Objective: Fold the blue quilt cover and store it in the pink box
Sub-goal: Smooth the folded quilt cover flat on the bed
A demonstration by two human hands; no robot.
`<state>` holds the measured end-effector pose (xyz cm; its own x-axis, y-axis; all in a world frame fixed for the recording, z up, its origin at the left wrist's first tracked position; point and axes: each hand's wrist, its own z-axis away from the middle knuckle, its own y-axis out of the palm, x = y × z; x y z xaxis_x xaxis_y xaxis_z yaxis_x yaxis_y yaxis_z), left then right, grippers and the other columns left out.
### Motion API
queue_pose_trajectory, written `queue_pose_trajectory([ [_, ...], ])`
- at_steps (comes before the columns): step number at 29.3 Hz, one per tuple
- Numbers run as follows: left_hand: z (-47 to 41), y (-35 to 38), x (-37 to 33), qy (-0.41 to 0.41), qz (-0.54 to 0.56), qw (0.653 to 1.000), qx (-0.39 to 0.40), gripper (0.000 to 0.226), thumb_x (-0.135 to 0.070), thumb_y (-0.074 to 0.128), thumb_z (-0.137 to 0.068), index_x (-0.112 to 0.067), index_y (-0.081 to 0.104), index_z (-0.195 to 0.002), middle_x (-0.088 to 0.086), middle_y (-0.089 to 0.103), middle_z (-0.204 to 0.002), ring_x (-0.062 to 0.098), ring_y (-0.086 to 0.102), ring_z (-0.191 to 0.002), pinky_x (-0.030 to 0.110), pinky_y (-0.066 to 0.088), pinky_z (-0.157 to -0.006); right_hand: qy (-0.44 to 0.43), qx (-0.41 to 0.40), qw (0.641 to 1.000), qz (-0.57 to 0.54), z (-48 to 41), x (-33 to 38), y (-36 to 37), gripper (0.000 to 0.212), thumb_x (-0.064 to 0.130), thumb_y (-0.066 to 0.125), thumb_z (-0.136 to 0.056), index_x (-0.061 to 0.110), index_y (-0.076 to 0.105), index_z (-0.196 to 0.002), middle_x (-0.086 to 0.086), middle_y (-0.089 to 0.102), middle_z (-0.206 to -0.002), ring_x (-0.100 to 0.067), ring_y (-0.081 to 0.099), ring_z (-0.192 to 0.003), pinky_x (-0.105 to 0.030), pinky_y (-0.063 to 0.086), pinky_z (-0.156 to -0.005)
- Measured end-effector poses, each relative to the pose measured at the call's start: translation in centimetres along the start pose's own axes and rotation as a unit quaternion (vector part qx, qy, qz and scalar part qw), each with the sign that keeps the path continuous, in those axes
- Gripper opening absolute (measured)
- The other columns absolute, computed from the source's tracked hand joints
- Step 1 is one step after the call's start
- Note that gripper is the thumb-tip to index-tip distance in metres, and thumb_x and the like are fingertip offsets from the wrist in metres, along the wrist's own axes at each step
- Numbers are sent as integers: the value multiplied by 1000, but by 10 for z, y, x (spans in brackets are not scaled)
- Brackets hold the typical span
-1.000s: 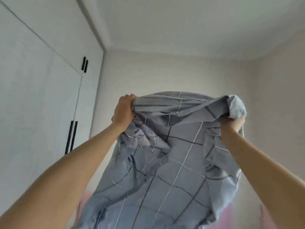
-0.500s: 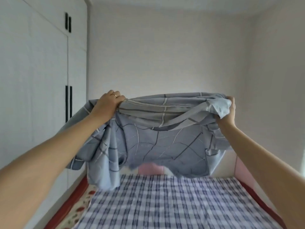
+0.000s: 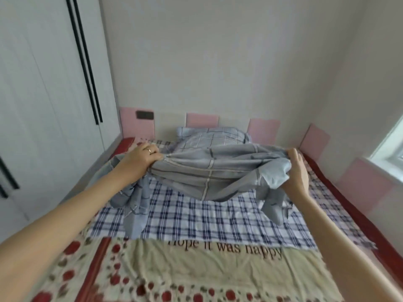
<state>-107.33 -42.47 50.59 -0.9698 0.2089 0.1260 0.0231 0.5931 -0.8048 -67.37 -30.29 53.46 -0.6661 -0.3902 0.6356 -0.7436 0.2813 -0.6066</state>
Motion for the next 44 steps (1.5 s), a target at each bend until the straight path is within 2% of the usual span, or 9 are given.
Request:
queue_pose_trajectory([
  [7, 104, 62, -35, -37, 59, 982, 176, 39, 9, 74, -72, -14, 69, -103, 5, 65, -104, 18, 40, -99, 37, 51, -76, 11, 155, 976, 154, 95, -83, 38, 30, 8, 61, -86, 20, 36, -95, -2, 46, -78, -22, 45, -59, -39, 41, -52],
  [12, 133, 76, -58, -102, 67, 878, 463, 44, 5, 50, -88, -21, 59, -122, 2, 63, -107, 15, 52, -87, 24, 38, -63, 57, 305, 925, 221, 140, -115, 61, 45, 12, 60, -86, 9, 30, -119, -1, 49, -72, -21, 46, -55, -36, 38, -51],
  [17, 166, 90, -79, -121, 53, 813, 567, 29, 0, 51, -86, -13, 59, -110, -2, 53, -83, 15, 50, -71, 26, 43, -62, 96, 464, 832, 289, 165, -127, 76, 47, 27, 69, -81, 6, 49, -118, -6, 65, -94, -21, 61, -81, -31, 50, -68],
  [20, 181, 97, -92, -126, 79, 776, 613, 18, -4, 53, -86, -13, 57, -101, 0, 49, -73, 14, 46, -60, 25, 38, -52, 115, 611, 710, 331, 181, -136, 85, 55, 45, 75, -75, 11, 63, -117, -2, 68, -98, -17, 61, -86, -25, 48, -76],
  [26, 219, 107, -141, -129, 64, 692, 707, 7, -5, 49, -90, -8, 54, -85, 4, 40, -68, 15, 38, -51, 25, 31, -46, 157, 683, 588, 404, 229, -142, 92, 53, 37, 67, -82, 9, 56, -126, -8, 59, -117, -19, 57, -88, -28, 47, -81],
  [31, 255, 117, -163, -192, 150, 715, 655, 26, -2, 48, -88, -12, 56, -111, 6, 54, -88, 21, 54, -72, 27, 38, -56, 169, 559, 712, 390, 266, -175, 88, 33, 20, 55, -85, 10, 56, -116, -9, 61, -108, -28, 62, -95, -34, 52, -72],
  [37, 320, 117, -170, -157, 181, 883, 404, 48, 17, 64, -54, -14, 65, -91, 3, 64, -97, 24, 63, -95, 43, 39, -100, 91, 437, 813, 373, 292, -171, 70, 35, 2, 56, -83, 11, 50, -116, -13, 49, -119, -33, 60, -95, -33, 35, -63],
  [41, 303, 100, -173, -233, 201, 895, 323, 29, 17, 61, -65, -9, 54, -78, 9, 56, -72, 28, 60, -66, 30, 39, -56, 98, 327, 881, 328, 302, -168, 64, 33, -12, 55, -75, 3, 58, -104, -17, 53, -115, -40, 58, -93, -38, 38, -68],
  [44, 281, 91, -169, -390, 224, 883, 137, 10, 3, 58, -86, -7, 54, -87, 6, 58, -73, 21, 55, -64, 34, 43, -55, 93, 155, 964, 195, 299, -150, 55, 48, -18, 61, -71, -2, 59, -116, -24, 52, -126, -43, 49, -114, -47, 39, -94],
])
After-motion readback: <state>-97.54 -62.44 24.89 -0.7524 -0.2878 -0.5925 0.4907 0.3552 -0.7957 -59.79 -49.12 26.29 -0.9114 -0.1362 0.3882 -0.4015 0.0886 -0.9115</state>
